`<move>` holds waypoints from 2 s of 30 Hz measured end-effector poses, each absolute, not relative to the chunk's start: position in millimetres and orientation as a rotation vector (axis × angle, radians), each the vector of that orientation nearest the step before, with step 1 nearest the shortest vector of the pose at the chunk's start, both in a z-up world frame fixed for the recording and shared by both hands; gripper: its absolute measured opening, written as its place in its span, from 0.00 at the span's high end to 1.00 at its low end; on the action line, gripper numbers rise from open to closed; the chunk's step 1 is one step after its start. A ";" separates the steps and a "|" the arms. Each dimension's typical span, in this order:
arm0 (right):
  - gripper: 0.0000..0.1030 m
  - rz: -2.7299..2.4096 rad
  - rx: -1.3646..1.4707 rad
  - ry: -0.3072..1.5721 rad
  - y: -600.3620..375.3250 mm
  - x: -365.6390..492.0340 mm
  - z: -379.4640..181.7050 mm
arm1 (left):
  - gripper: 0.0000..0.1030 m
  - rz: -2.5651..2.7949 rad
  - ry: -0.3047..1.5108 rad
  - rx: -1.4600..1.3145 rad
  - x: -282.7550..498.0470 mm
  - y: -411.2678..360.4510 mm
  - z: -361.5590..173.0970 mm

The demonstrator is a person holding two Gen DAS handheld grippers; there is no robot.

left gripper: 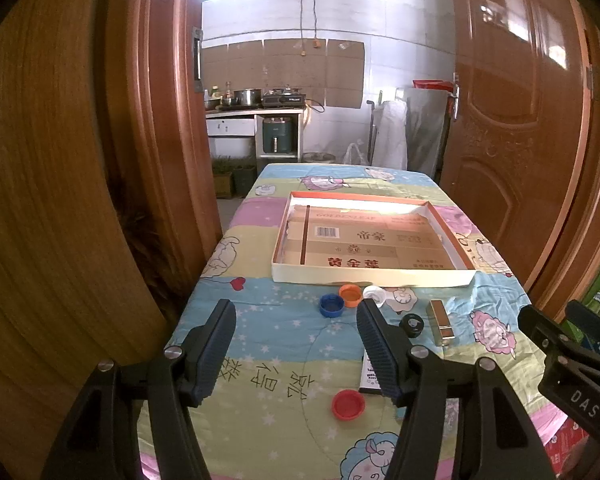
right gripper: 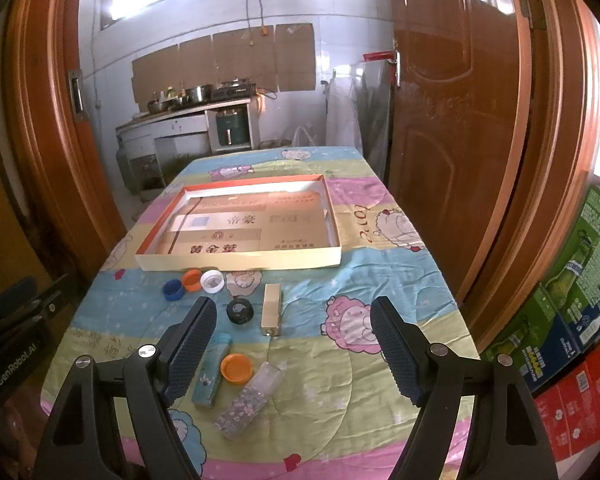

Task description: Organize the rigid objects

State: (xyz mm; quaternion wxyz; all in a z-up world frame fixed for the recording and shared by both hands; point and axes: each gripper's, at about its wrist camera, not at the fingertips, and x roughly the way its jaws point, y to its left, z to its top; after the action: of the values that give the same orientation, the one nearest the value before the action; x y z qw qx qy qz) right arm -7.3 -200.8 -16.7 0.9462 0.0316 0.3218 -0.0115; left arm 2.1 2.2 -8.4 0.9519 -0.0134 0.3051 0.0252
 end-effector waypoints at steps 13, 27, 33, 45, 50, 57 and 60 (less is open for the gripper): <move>0.22 -0.022 0.063 0.657 -200.4 -7.1 -18.5 | 0.39 0.055 0.621 -0.024 2.1 2.8 -9.6; 0.22 -0.020 0.065 0.663 -199.9 -6.0 -20.3 | 0.39 0.057 0.628 -0.030 1.6 5.9 -12.0; 0.22 -0.019 0.066 0.669 -200.4 -5.8 -23.4 | 0.39 0.057 0.639 -0.026 3.0 5.2 -15.4; 0.22 -0.035 0.068 0.720 -207.2 6.3 -41.1 | 0.39 0.033 0.721 -0.014 18.1 7.5 -49.9; 0.22 -0.046 0.071 0.757 -211.9 15.4 -56.6 | 0.39 -0.047 0.794 -0.023 18.3 3.6 -79.0; 0.22 -0.045 0.084 0.812 -216.5 30.0 -77.8 | 0.39 -0.154 0.841 0.005 6.4 -17.2 -106.5; 0.22 -0.042 0.088 0.826 -217.8 34.1 -83.2 | 0.39 -0.176 0.849 0.021 6.9 -23.2 -113.0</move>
State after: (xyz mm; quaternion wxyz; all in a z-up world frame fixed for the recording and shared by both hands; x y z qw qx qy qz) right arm 34.1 -217.8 -83.2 0.9149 0.0428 0.4010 -0.0206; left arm 6.9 -23.2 -113.0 0.9074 0.0101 0.4113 -0.0852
